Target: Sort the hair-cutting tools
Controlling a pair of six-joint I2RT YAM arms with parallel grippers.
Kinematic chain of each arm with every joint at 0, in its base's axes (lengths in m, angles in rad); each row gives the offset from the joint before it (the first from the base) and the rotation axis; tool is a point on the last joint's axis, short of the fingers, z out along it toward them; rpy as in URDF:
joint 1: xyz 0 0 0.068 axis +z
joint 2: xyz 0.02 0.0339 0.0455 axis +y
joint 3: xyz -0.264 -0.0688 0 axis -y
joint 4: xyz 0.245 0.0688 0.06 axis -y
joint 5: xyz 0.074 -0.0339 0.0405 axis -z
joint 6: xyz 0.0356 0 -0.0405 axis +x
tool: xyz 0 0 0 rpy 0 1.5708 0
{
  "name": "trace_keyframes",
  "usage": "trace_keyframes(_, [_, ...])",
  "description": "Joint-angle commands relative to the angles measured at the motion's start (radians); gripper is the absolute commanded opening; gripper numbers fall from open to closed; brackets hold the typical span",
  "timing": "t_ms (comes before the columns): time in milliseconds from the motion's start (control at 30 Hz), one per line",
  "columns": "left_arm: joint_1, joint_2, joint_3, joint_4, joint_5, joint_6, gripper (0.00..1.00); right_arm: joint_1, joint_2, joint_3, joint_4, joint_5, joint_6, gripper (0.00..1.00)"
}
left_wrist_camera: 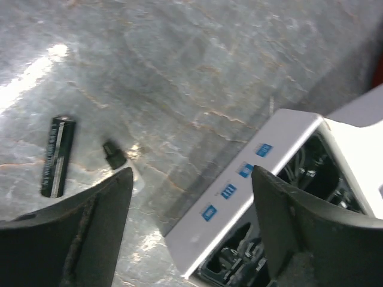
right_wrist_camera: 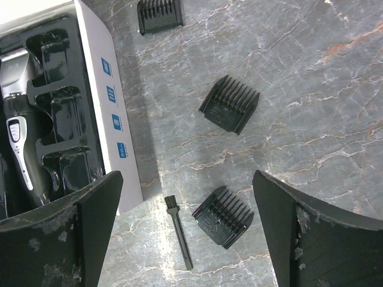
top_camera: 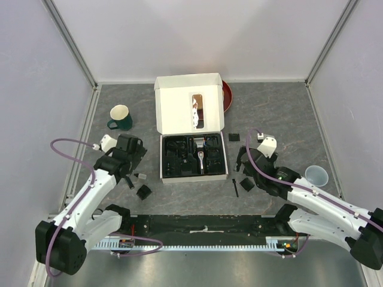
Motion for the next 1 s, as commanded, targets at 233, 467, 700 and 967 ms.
trace_keyframes(233, [0.076, 0.104, -0.018, -0.228, -0.245, -0.139, 0.7, 0.0, 0.032, 0.008, 0.042, -0.058, 0.021, 0.98])
trace_keyframes(467, [0.119, 0.128, -0.079, -0.146, -0.209, -0.076, 0.71, 0.001, 0.037, 0.006, 0.042, -0.055, 0.021, 0.98])
trace_keyframes(700, [0.142, 0.107, -0.136, -0.116, -0.187, -0.094, 0.7, 0.0, 0.055, 0.008, 0.042, -0.052, 0.021, 0.98])
trace_keyframes(967, [0.178, 0.121, -0.185, -0.013, -0.103, -0.096, 0.67, 0.0, 0.051, 0.005, 0.042, -0.05, 0.022, 0.98])
